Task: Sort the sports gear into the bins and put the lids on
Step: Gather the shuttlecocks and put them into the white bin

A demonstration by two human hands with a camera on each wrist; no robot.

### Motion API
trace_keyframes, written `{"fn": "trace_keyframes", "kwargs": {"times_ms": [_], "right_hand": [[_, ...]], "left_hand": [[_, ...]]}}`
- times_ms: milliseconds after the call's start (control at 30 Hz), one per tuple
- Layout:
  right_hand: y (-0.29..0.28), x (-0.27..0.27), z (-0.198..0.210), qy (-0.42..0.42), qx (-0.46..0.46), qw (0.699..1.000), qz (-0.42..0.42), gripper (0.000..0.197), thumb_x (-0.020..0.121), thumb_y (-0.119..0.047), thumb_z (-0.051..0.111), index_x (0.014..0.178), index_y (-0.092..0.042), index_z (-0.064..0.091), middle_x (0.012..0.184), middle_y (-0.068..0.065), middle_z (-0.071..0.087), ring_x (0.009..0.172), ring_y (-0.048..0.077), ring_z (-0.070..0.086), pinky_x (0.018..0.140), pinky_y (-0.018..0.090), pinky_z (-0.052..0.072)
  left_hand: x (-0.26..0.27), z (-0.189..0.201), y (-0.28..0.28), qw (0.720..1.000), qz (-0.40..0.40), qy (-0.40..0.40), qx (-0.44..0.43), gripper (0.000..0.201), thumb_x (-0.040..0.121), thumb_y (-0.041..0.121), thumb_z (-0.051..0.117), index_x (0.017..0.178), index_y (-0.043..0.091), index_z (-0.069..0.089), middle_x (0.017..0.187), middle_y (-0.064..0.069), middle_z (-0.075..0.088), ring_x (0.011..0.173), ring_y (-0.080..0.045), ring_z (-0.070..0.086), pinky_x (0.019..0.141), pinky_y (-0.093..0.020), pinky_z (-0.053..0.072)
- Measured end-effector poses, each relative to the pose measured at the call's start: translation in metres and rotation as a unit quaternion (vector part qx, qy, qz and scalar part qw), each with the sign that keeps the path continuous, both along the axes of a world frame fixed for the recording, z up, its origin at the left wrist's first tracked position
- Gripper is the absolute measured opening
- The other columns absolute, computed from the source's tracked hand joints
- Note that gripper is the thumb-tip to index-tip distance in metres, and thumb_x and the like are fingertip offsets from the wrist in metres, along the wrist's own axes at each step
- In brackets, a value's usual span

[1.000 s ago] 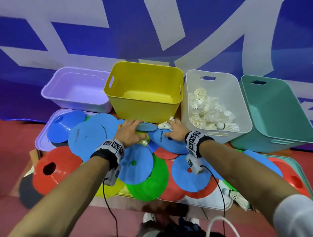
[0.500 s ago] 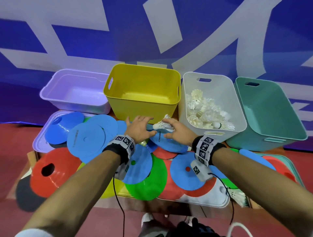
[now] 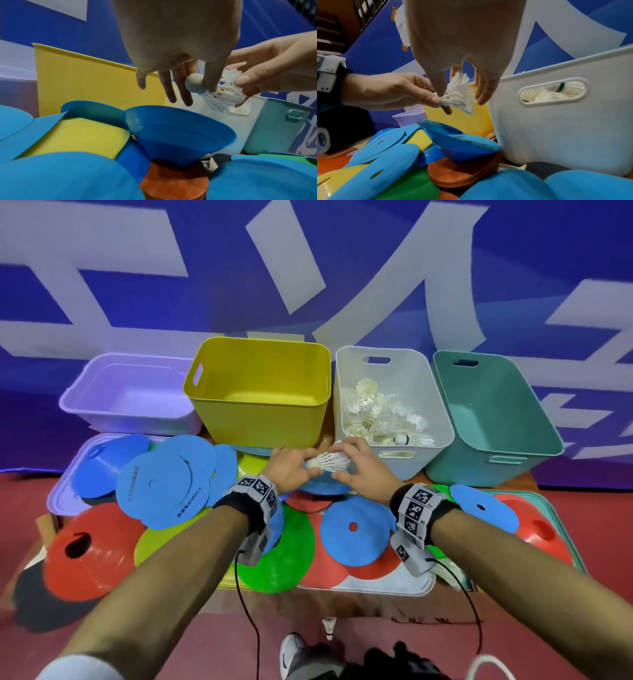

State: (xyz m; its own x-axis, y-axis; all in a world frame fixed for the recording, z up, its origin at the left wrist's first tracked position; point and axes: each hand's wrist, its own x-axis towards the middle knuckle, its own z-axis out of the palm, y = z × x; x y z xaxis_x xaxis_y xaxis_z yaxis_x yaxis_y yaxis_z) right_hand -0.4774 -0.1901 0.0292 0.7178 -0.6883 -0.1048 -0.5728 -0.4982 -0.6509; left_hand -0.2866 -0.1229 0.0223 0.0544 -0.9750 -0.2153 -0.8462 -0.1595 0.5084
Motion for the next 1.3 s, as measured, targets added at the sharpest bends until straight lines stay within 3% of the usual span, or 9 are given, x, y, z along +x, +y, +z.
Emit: {"fn": "trace_keyframes", "kwargs": {"times_ms": [100,200,400,600,700,800,933,1067,1300], "right_hand": [[0.002,-0.022,-0.002,-0.008,-0.021,1.000,0.020,0.052,0.090,-0.022,0.066,0.137,-0.024,0.045,0.150,0.003,0.028,0.133,0.019,0.040,0.105,0.029,0.034],[0.004,-0.051,-0.003,-0.011,-0.027,0.999,0.015,0.057,0.089,-0.027,0.068,0.139,-0.023,0.042,0.144,-0.002,0.041,0.123,0.019,0.050,0.097,0.035,0.044],[0.006,-0.122,-0.009,0.007,-0.021,1.000,-0.003,0.052,0.089,-0.032,0.069,0.134,-0.017,0.049,0.126,0.005,0.058,0.111,0.021,0.057,0.092,0.031,0.043],[0.013,-0.196,-0.020,0.066,0.023,0.998,-0.009,0.061,0.090,-0.020,0.063,0.145,-0.017,0.038,0.140,0.002,0.050,0.123,0.019,0.051,0.098,0.036,0.043],[0.018,-0.233,-0.032,0.122,0.012,0.992,-0.036,0.065,0.087,-0.027,0.065,0.145,-0.022,0.036,0.142,0.001,0.048,0.129,0.020,0.048,0.101,0.037,0.042],[0.026,-0.259,-0.044,0.186,-0.020,0.982,-0.002,0.069,0.086,-0.041,0.067,0.145,-0.022,0.037,0.144,0.002,0.046,0.133,0.022,0.043,0.105,0.039,0.036],[0.040,-0.270,-0.059,0.259,-0.086,0.960,0.062,0.072,0.086,-0.056,0.060,0.146,-0.024,0.035,0.145,0.001,0.043,0.133,0.022,0.038,0.105,0.039,0.026],[0.046,-0.266,-0.076,0.290,-0.117,0.946,0.085,0.075,0.086,-0.063,0.056,0.145,-0.023,0.034,0.143,0.003,0.043,0.131,0.023,0.037,0.105,0.041,0.023],[0.049,-0.258,-0.090,0.305,-0.162,0.934,0.091,0.052,0.092,-0.048,0.050,0.136,-0.021,0.045,0.129,0.005,0.054,0.118,0.026,0.044,0.098,0.040,0.028]], "left_hand": [[-0.021,0.004,0.006,0.999,-0.003,0.051,-0.006,0.043,0.093,0.035,0.062,0.135,0.025,0.057,0.126,-0.002,0.065,0.116,-0.023,0.057,0.092,-0.030,0.041],[-0.051,0.006,0.008,0.999,-0.016,0.035,0.002,0.040,0.094,0.032,0.061,0.133,0.023,0.058,0.124,-0.004,0.064,0.113,-0.025,0.057,0.080,-0.027,0.037],[-0.118,0.000,0.017,0.999,-0.026,0.044,0.004,0.039,0.094,0.029,0.061,0.132,0.022,0.055,0.115,-0.009,0.068,0.103,-0.029,0.063,0.086,-0.037,0.047],[-0.173,-0.012,0.026,0.999,-0.036,-0.005,0.010,0.045,0.092,0.039,0.055,0.136,0.038,0.044,0.114,-0.007,0.068,0.101,-0.034,0.063,0.082,-0.041,0.049],[-0.192,-0.019,0.031,0.999,-0.043,-0.017,0.020,0.051,0.091,0.043,0.050,0.141,0.039,0.043,0.110,-0.008,0.069,0.099,-0.034,0.062,0.074,-0.036,0.044],[-0.208,-0.024,0.036,0.999,-0.037,-0.021,0.023,0.062,0.080,0.052,0.039,0.140,0.041,0.046,0.116,-0.007,0.068,0.106,-0.032,0.061,0.083,-0.037,0.047],[-0.223,-0.030,0.040,0.999,-0.025,-0.031,0.036,0.062,0.078,0.053,0.039,0.137,0.042,0.049,0.115,-0.009,0.069,0.105,-0.033,0.061,0.084,-0.037,0.047],[-0.225,-0.039,0.047,0.997,-0.014,-0.053,0.048,0.044,0.093,0.042,0.053,0.137,0.042,0.050,0.107,-0.010,0.069,0.104,-0.032,0.060,0.082,-0.036,0.044],[-0.217,-0.042,0.058,0.998,-0.002,-0.040,0.046,0.045,0.093,0.038,0.056,0.138,0.040,0.050,0.114,-0.007,0.069,0.109,-0.029,0.060,0.089,-0.035,0.044]]}}
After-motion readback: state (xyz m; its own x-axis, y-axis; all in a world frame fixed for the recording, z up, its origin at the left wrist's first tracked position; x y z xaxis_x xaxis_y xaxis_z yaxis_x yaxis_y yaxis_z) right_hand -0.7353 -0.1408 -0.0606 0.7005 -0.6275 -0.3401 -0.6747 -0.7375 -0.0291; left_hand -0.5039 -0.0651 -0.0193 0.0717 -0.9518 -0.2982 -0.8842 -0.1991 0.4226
